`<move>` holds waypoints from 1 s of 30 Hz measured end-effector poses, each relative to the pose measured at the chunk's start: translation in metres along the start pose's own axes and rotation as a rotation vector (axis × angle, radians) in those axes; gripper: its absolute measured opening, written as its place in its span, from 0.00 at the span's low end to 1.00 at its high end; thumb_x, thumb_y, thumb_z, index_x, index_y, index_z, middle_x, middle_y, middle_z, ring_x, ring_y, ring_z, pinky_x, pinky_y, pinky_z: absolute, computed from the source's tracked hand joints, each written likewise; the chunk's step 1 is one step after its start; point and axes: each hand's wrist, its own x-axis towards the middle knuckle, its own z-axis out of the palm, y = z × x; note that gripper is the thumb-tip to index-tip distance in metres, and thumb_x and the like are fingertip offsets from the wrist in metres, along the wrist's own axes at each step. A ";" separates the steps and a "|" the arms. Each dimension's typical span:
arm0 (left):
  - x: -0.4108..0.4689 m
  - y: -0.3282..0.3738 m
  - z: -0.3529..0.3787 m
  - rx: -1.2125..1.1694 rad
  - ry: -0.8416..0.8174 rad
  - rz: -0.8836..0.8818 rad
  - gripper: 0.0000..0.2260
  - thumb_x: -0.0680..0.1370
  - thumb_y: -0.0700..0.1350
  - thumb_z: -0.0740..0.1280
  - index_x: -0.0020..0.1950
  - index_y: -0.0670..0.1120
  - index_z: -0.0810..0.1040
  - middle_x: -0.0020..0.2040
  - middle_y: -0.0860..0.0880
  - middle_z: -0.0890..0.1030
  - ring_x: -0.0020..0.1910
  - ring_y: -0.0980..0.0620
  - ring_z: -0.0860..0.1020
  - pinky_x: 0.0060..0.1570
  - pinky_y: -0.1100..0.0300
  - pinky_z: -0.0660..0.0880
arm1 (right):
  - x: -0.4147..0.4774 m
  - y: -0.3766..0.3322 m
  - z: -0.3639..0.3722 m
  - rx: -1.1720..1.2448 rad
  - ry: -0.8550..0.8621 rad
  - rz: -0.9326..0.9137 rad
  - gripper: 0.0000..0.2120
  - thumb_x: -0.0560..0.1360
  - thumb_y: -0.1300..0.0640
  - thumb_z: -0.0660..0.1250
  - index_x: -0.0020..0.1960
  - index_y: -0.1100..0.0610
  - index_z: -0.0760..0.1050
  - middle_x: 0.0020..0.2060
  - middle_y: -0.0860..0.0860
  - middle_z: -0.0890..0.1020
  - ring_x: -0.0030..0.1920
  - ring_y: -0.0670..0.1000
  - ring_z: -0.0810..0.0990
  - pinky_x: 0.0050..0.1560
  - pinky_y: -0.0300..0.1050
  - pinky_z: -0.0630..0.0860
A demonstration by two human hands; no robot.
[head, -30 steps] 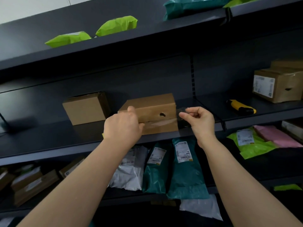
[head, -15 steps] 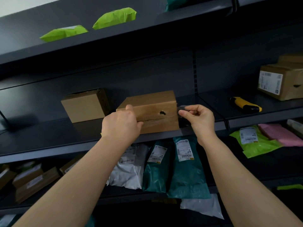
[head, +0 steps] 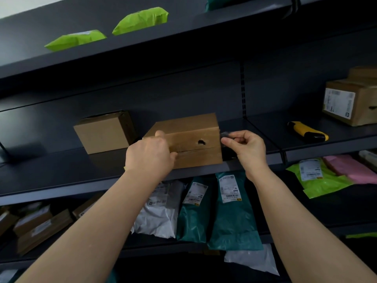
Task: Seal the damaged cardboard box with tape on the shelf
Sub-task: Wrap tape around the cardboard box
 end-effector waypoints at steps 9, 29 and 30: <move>0.002 0.001 0.000 0.010 0.009 0.017 0.18 0.79 0.59 0.64 0.50 0.47 0.62 0.48 0.46 0.81 0.48 0.43 0.80 0.36 0.55 0.67 | 0.008 0.003 0.000 -0.026 -0.041 0.068 0.08 0.67 0.55 0.79 0.43 0.48 0.82 0.35 0.47 0.77 0.39 0.47 0.77 0.50 0.47 0.79; 0.007 -0.001 0.006 0.005 0.017 0.030 0.18 0.78 0.58 0.65 0.51 0.46 0.64 0.47 0.46 0.80 0.47 0.43 0.79 0.35 0.55 0.68 | -0.019 -0.004 0.022 -0.101 -0.062 0.021 0.11 0.72 0.65 0.67 0.51 0.53 0.76 0.49 0.46 0.81 0.51 0.45 0.80 0.56 0.44 0.78; 0.007 -0.002 0.006 0.006 0.025 0.030 0.18 0.78 0.58 0.65 0.50 0.46 0.62 0.47 0.46 0.80 0.47 0.43 0.79 0.34 0.55 0.68 | -0.020 -0.005 0.024 -0.081 -0.095 0.036 0.16 0.72 0.66 0.66 0.55 0.51 0.75 0.51 0.45 0.81 0.53 0.44 0.80 0.58 0.46 0.78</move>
